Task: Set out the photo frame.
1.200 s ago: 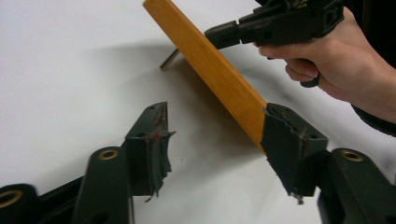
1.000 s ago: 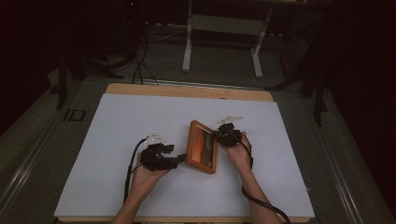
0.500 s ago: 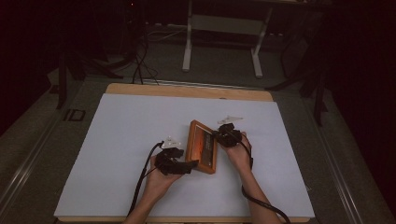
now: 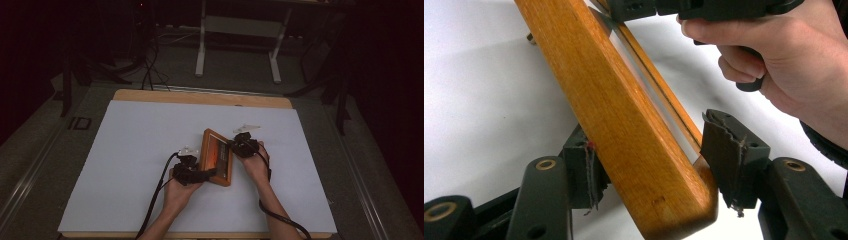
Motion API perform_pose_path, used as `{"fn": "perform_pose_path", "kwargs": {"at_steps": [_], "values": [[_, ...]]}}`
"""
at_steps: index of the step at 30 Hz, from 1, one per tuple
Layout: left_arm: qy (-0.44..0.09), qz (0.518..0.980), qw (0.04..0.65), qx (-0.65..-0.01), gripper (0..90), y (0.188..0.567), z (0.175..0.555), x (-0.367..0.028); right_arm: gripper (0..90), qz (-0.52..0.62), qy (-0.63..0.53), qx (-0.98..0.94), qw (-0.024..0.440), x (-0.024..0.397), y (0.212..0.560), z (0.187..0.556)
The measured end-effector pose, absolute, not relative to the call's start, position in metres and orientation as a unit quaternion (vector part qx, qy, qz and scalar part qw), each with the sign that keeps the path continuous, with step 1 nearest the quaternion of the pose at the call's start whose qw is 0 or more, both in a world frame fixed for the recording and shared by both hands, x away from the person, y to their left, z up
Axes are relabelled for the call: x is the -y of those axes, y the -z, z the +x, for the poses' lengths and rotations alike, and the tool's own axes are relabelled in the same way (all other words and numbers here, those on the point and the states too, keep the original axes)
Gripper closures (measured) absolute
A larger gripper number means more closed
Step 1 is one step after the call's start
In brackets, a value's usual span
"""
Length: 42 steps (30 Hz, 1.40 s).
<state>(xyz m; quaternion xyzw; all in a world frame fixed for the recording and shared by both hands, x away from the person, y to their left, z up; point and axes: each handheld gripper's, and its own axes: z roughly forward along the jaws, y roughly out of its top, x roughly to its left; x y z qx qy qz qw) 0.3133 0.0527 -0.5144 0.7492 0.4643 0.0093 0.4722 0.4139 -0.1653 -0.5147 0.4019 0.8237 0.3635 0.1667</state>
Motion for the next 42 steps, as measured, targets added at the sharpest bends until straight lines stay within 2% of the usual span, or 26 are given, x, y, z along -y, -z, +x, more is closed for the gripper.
{"fn": "perform_pose_path", "kwargs": {"at_steps": [9, 21, 24, 27, 30, 34, 42], "values": [[0.004, 0.741, 0.478, -0.472, 48.7, 0.515, 0.314, -0.054, 83.1, 0.389, -0.36, -0.831, 0.166, 0.169, 0.513, 0.414], [-0.013, 0.742, 0.482, -0.466, 52.0, 0.511, 0.31, -0.048, 60.9, 0.389, -0.375, -0.826, 0.162, 0.194, 0.503, 0.404], [-0.017, 0.742, 0.481, -0.466, 53.2, 0.509, 0.309, -0.046, 57.7, 0.388, -0.376, -0.825, 0.167, 0.201, 0.499, 0.4], [-0.018, 0.741, 0.484, -0.465, 54.9, 0.508, 0.308, -0.045, 53.2, 0.399, -0.405, -0.812, 0.133, 0.207, 0.492, 0.398], [-0.015, 0.74, 0.485, -0.466, 56.3, 0.506, 0.307, -0.043, 49.9, 0.394, -0.414, -0.809, 0.134, 0.208, 0.482, 0.394], [0.008, 0.739, 0.492, -0.46, 62.5, 0.505, 0.307, -0.041, 46.6, 0.379, -0.422, -0.812, 0.14, 0.209, 0.47, 0.388], [-0.006, 0.747, 0.499, -0.439, 67.9, 0.498, 0.303, -0.028, 45.2, 0.381, -0.433, -0.802, 0.155, 0.226, 0.46, 0.374]]}}
